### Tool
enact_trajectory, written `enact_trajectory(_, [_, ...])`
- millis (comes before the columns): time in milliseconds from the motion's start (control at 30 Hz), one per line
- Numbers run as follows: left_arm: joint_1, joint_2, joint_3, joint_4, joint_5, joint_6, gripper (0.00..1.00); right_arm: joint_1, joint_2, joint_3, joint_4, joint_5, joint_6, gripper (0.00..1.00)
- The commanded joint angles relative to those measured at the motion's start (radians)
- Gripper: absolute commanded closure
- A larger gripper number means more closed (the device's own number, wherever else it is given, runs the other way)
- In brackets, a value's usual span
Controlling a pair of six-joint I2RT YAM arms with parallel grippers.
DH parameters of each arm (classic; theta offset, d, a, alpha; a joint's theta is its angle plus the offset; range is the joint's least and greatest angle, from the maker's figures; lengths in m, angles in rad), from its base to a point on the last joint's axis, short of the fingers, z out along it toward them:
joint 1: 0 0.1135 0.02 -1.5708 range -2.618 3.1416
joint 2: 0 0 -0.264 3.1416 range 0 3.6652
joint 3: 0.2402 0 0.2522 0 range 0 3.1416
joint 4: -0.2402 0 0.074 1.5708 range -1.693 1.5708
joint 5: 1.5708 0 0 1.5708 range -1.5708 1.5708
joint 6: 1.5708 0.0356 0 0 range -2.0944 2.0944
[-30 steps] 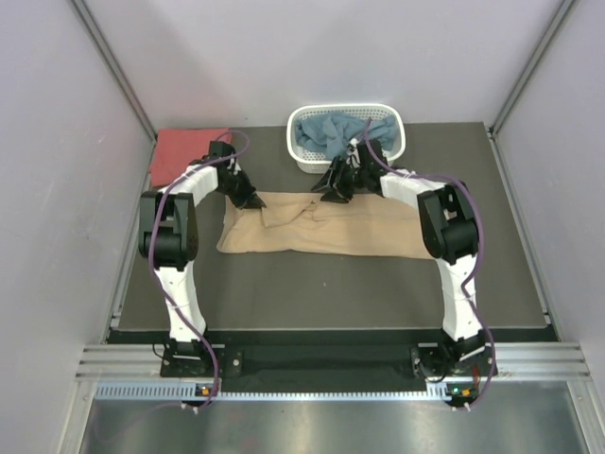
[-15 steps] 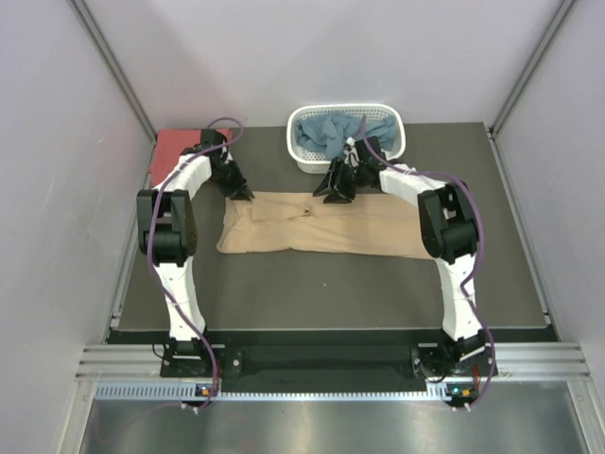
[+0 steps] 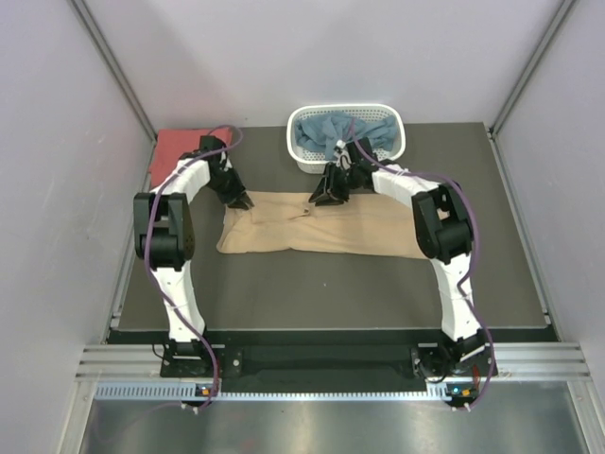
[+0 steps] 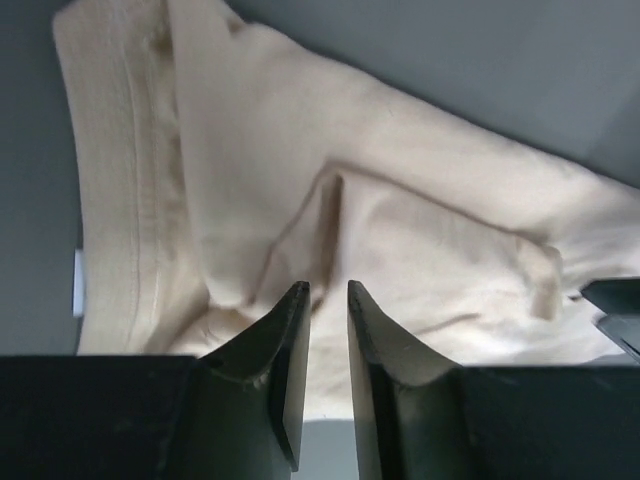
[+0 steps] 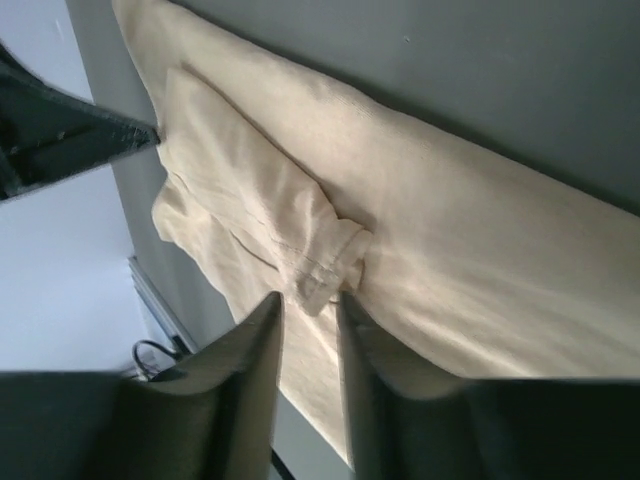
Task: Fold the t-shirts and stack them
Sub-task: Fold the tshirt
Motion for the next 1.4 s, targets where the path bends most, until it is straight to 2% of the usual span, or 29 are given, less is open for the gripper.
enact_trajectory(0, [0.001, -0.125, -0.028, 0.049, 0.049, -0.02, 0.75, 0.025, 0.012, 0.047, 0.094, -0.021, 0.042, 0.74])
enact_trajectory(100, [-0.017, -0.126, -0.037, 0.061, 0.065, -0.038, 0.79, 0.034, 0.035, 0.078, 0.112, -0.047, 0.07, 0.82])
enact_trajectory(267, [-0.026, -0.119, -0.097, 0.11, 0.118, -0.089, 0.78, 0.065, 0.074, 0.11, 0.106, -0.062, 0.082, 0.86])
enact_trajectory(433, [-0.029, -0.062, -0.138, 0.126, 0.091, -0.081, 0.78, 0.071, 0.08, 0.023, 0.137, -0.061, 0.102, 0.89])
enact_trajectory(667, [-0.028, -0.039, -0.134, 0.061, -0.049, 0.008, 0.78, 0.06, 0.088, -0.025, 0.059, 0.004, -0.024, 0.9])
enact_trajectory(867, [-0.028, -0.071, -0.119, 0.029, -0.069, 0.04, 0.77, 0.062, 0.095, 0.001, -0.018, 0.054, -0.107, 0.91])
enact_trajectory(1000, [-0.03, -0.109, -0.135, 0.043, -0.057, 0.034, 0.75, 0.077, 0.001, -0.054, 0.023, 0.126, -0.168, 0.91])
enact_trajectory(1167, [-0.03, -0.162, -0.155, 0.043, -0.05, 0.02, 0.7, 0.094, -0.024, 0.036, -0.084, 0.2, -0.278, 0.91])
enact_trajectory(1367, [-0.03, -0.261, -0.16, 0.044, -0.064, -0.011, 0.64, 0.117, -0.07, 0.102, -0.139, 0.274, -0.329, 0.88])
